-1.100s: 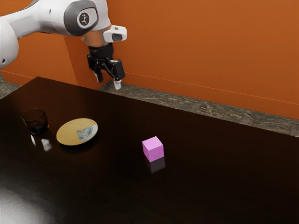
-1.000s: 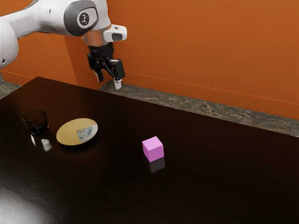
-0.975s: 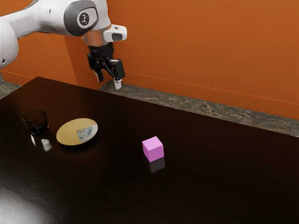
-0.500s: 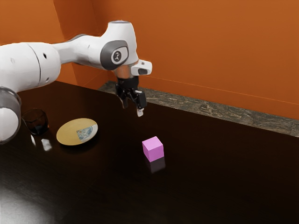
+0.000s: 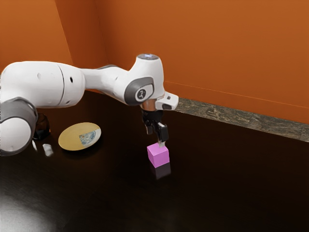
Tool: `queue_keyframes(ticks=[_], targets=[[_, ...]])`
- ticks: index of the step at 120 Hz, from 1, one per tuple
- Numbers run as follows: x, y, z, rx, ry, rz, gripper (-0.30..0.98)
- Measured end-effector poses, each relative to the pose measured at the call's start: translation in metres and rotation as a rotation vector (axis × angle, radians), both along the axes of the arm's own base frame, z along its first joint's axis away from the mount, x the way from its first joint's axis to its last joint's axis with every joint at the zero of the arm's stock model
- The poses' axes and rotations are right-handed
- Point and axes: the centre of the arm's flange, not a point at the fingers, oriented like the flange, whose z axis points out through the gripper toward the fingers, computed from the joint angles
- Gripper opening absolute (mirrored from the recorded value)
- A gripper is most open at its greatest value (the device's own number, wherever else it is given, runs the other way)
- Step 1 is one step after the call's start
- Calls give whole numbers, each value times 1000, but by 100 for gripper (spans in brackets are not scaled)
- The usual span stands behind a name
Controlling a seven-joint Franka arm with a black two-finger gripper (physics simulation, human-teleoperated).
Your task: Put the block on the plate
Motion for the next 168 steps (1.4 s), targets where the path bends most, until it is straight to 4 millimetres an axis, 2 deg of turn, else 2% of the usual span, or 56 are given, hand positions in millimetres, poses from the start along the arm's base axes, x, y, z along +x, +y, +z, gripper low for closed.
queue_keyframes(ticks=[16, 55, 64, 80, 96, 114, 128, 144, 168], targets=[[3, -2, -28, -9, 10, 1, 69], [9, 0, -80, -10, 23, 2, 69], [9, 0, -85, -11, 22, 3, 68], [12, 0, -80, -11, 4, 1, 42], [14, -3, -64, -6, -23, -9, 41], [11, 5, -15, 1, -69, 1, 40], [2, 29, 10, 12, -70, 33, 39], [-12, 77, 27, 27, -52, 101, 38], [-39, 172, 37, 48, 5, 250, 37]])
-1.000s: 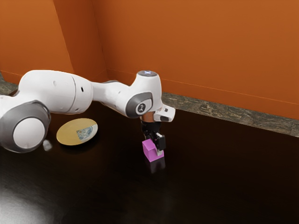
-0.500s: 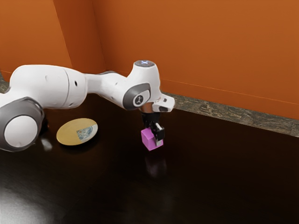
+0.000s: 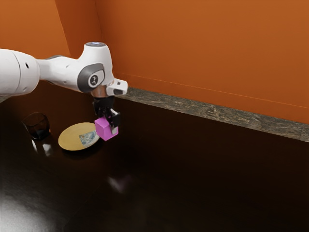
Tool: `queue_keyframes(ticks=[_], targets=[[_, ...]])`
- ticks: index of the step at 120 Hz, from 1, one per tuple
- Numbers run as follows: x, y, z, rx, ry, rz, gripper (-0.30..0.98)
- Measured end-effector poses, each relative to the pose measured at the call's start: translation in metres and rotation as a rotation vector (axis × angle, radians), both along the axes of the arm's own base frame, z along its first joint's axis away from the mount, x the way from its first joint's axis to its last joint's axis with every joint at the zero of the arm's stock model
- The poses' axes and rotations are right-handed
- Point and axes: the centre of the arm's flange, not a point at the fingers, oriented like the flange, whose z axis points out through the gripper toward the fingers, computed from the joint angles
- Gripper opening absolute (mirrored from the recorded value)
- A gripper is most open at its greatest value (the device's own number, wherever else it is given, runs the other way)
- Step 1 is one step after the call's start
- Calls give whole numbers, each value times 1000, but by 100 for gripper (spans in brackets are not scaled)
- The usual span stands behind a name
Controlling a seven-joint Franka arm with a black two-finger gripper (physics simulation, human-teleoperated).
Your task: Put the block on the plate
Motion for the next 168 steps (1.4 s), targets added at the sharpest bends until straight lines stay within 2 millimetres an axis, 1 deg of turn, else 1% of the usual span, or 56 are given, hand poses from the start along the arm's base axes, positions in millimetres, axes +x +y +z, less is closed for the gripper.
queue_keyframes(ticks=[7, 18, 36, 46, 52, 63, 70, 80, 86, 98, 102, 104, 115, 128, 132, 140, 152, 159, 168], targets=[[-5, 23, 3, 2, 12, 38, 36], [-10, 49, 4, 8, 30, 82, 36], [-18, 103, 6, 24, 44, 172, 36], [-15, 121, 6, 24, 40, 200, 36], [-11, 133, 1, 24, 42, 219, 36], [-8, 161, -4, 14, 39, 266, 36], [-4, 175, -8, 8, 34, 287, 36], [8, 192, -19, 0, 28, 309, 37], [13, 199, -30, -4, 32, 318, 37], [16, 204, -57, -14, 62, 324, 37], [17, 205, -62, -17, 67, 326, 37], [17, 205, -63, -18, 68, 327, 37], [18, 204, -66, -23, 70, 326, 47], [18, 204, -65, -26, 67, 326, 56], [18, 204, -61, -25, 61, 327, 58], [18, 202, -40, -24, 34, 325, 61], [12, 188, -10, -29, 16, 314, 64], [8, 170, 5, -35, 17, 293, 65], [10, 135, 22, -38, 20, 246, 66]])
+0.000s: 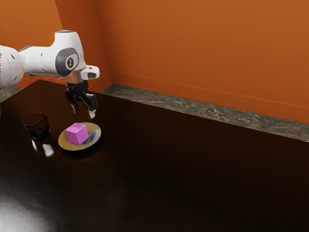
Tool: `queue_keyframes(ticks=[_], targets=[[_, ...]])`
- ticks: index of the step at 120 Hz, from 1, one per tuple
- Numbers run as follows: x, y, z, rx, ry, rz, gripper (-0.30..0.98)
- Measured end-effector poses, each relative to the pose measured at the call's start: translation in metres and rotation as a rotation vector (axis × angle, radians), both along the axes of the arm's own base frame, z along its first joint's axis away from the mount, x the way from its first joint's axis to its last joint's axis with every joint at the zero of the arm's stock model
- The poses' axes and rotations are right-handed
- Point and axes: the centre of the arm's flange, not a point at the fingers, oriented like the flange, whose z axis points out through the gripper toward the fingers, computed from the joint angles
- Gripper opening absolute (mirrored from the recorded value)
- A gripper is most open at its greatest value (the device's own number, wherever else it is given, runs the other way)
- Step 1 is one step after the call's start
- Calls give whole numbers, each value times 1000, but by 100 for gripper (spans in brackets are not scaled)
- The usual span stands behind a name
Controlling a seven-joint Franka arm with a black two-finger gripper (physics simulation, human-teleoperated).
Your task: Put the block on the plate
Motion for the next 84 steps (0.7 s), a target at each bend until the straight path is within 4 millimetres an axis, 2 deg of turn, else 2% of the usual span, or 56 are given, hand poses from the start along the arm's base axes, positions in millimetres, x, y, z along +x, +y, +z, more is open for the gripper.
queue_keyframes(ticks=[8, 26, 36, 53, 65, 73, 84], targets=[[3, -36, 18, 0, -4, -49, 67], [-1, -92, 58, -2, -19, -112, 68], [-3, -104, 74, -8, -14, -127, 68], [-23, -136, 143, -9, -82, -178, 68], [-41, -150, 186, -3, -132, -200, 68], [-49, -153, 199, -1, -145, -203, 68], [-52, -152, 203, -2, -145, -202, 69]])
